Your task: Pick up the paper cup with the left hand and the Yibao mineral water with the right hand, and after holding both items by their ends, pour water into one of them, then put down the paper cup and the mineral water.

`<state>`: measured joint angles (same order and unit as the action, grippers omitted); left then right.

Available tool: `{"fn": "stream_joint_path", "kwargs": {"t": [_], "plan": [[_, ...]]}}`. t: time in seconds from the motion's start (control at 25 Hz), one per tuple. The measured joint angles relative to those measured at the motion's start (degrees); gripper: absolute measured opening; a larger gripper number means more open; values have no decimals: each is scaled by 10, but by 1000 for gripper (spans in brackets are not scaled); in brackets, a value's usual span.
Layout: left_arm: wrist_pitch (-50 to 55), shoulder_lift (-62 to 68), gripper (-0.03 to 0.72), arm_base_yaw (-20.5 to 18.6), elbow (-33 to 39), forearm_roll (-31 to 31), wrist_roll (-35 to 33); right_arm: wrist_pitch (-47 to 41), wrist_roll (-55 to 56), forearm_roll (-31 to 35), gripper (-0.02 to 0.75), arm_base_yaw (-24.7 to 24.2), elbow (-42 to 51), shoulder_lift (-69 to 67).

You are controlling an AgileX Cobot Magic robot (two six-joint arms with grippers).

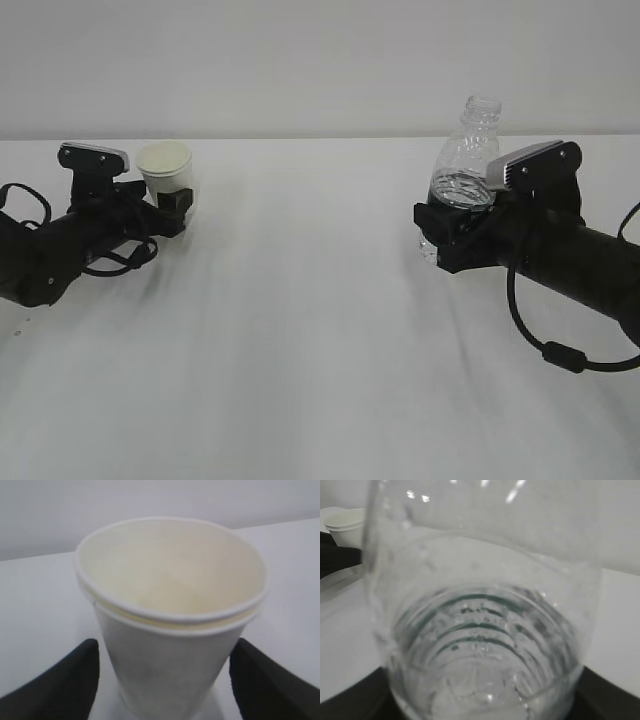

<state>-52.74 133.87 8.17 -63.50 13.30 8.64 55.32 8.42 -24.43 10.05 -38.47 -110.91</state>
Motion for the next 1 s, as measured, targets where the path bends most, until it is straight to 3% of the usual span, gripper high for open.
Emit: {"fn": "stream_joint_path", "kwargs": {"t": [1.0], "plan": [[58, 49, 579, 0, -94, 19, 2, 0, 11, -11, 487, 0, 0, 0]]}}
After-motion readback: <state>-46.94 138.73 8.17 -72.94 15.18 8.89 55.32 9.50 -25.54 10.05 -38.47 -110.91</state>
